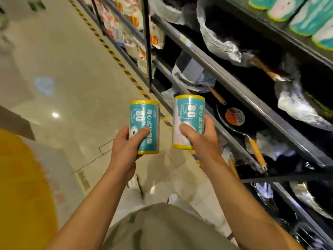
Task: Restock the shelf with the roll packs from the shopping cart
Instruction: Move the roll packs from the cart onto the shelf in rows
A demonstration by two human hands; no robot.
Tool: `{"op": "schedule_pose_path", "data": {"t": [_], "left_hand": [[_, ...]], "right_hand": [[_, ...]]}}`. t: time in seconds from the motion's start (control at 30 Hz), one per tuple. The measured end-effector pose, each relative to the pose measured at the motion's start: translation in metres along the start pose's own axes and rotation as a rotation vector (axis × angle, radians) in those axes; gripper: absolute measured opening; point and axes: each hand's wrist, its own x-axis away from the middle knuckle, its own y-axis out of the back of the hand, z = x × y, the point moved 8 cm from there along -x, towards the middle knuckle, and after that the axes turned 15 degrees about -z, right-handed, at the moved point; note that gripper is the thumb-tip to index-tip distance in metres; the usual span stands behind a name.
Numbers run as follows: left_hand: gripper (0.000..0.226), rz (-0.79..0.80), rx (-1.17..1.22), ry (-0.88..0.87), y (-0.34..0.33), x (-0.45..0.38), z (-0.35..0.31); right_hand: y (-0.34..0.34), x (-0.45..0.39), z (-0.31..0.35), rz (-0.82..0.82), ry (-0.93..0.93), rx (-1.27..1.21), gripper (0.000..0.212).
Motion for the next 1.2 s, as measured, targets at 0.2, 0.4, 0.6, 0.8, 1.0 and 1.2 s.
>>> {"op": "schedule_pose_path", "data": {"t": [0.2,0.4,0.6,0.8,1.0,1.2], "left_hand": [[0.045,0.065,-0.031,-0.013,-0.004,-0.093,-0.036],[0.017,0.162,-0.127,-0.055,-0.019,-0.192,-0.092],[0.034,0.222,-0.175,-0.066,-0.035,-0.266,-0.143],[0.026,0.237,-0.158,-0.068,-0.064,-0.332,-0.179],[0.018,0.230,-0.160,-0.124,-0.113,-0.398,-0.218],[0.024,0.261,-0.154,-0.149,-0.169,-0.447,-0.257]], "right_hand": [[-0.077,-0.047,0.014,-0.017,-0.010,0.005,0.056],[-0.150,-0.088,0.039,-0.141,-0.062,-0.042,0.058],[-0.204,-0.125,0.072,-0.200,-0.057,-0.078,0.046],[-0.253,-0.190,0.110,-0.188,-0.031,-0.114,0.044],[-0.293,-0.269,0.142,-0.168,0.016,-0.108,0.049],[-0.311,-0.329,0.178,-0.163,0.015,-0.158,0.050]]}}
